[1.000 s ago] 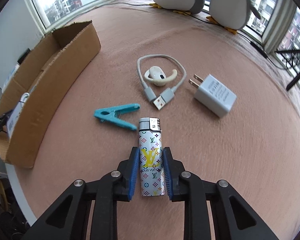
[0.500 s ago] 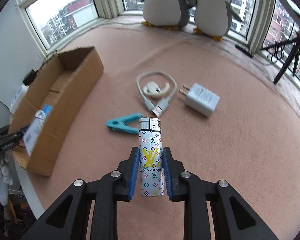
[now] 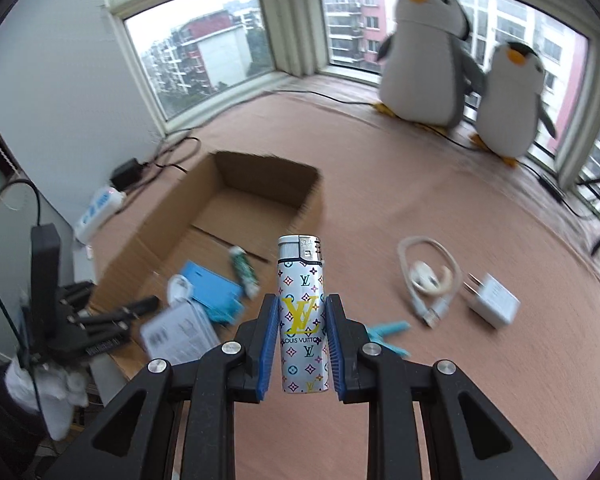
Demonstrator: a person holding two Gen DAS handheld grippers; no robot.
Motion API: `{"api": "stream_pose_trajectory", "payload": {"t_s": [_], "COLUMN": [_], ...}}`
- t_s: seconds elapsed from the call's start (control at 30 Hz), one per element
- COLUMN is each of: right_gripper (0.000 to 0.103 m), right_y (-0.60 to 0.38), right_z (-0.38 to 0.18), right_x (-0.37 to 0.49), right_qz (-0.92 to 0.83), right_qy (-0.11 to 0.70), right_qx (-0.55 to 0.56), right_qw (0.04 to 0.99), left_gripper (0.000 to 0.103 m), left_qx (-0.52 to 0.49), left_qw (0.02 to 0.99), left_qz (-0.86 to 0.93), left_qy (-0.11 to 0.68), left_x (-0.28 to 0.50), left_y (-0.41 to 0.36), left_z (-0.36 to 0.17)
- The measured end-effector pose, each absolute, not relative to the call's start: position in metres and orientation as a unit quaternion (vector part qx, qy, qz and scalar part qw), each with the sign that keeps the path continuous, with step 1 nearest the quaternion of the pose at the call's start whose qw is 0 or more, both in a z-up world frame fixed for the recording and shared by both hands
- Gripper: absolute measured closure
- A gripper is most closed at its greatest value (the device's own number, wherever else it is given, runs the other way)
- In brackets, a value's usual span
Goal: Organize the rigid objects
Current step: 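Lift the patterned cylinder, carry it into the box and release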
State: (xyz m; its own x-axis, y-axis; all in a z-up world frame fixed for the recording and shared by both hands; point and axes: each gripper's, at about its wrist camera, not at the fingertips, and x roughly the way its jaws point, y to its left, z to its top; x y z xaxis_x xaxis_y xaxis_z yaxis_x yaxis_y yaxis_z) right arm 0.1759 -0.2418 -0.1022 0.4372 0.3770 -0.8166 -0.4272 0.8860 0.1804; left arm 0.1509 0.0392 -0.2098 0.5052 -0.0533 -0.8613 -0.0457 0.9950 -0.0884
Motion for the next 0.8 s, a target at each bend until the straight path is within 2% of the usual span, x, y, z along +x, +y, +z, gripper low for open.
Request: {"api": "stream_pose_trajectory", "payload": {"t_s": [0.67, 0.77, 0.8], "right_gripper": [0.082, 0.080, 0.074], "right_y": [-0.139, -0.136, -0.135], "right_z": [-0.126, -0.127, -0.127], "right_x": [0.204, 0.204, 0.203], "right_qz": [0.285, 0.289, 0.286], "right_qy": [0.480, 0.482, 0.481], "right_qx": [-0.055, -0.054, -0.056], "right_qw": [0.827, 0.825, 0.827], "left_gripper": [0.057, 0.057, 0.057], "left_qx": [-0.053, -0.053, -0.053], "left_qw": [0.867, 0.867, 0.867], "left_qz": [-0.006, -0.006, -0.006], "left_qy": [0.496, 0.496, 0.496], "left_x": [0.151, 0.151, 0.151], "left_y": [0.037, 0.037, 0.037], "left_z": [-0.210, -0.210, -0.210]}}
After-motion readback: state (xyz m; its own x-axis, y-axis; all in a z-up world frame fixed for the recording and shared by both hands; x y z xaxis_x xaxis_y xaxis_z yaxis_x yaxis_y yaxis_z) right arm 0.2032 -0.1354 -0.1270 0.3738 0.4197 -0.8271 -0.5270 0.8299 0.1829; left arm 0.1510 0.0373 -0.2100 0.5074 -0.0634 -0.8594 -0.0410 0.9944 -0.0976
